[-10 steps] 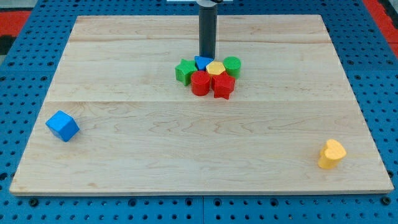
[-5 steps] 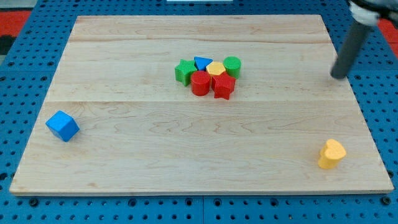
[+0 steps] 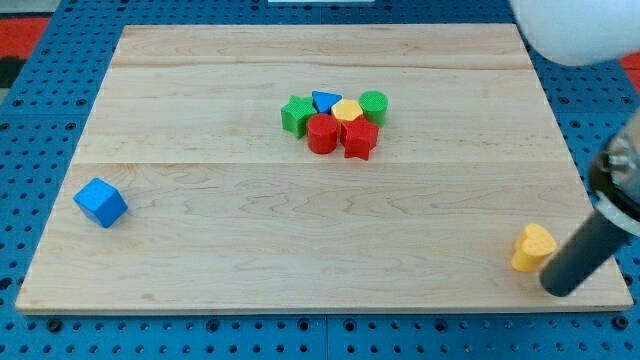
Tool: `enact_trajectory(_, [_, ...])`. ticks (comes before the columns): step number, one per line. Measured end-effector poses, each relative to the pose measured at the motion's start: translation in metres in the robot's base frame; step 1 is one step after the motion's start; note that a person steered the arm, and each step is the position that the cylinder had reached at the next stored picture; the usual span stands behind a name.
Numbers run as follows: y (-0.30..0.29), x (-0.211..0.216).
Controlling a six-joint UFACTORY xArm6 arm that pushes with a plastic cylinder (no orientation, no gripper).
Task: Move yellow heart towards center right
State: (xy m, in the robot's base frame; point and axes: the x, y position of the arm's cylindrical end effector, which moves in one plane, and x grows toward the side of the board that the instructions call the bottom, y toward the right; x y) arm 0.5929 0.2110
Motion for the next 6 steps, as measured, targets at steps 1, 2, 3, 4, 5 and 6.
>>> enact_trajectory(1, [-0.031,-0.016])
enact_trajectory(2, [-0.032,-0.031])
enact_trajectory(3, [-0.024,-0.032])
enact_trajectory(4, [-0.008,-0.032])
enact_trajectory(5, [0.005,-0.037])
enact_trajectory(6, [0.009,-0.054])
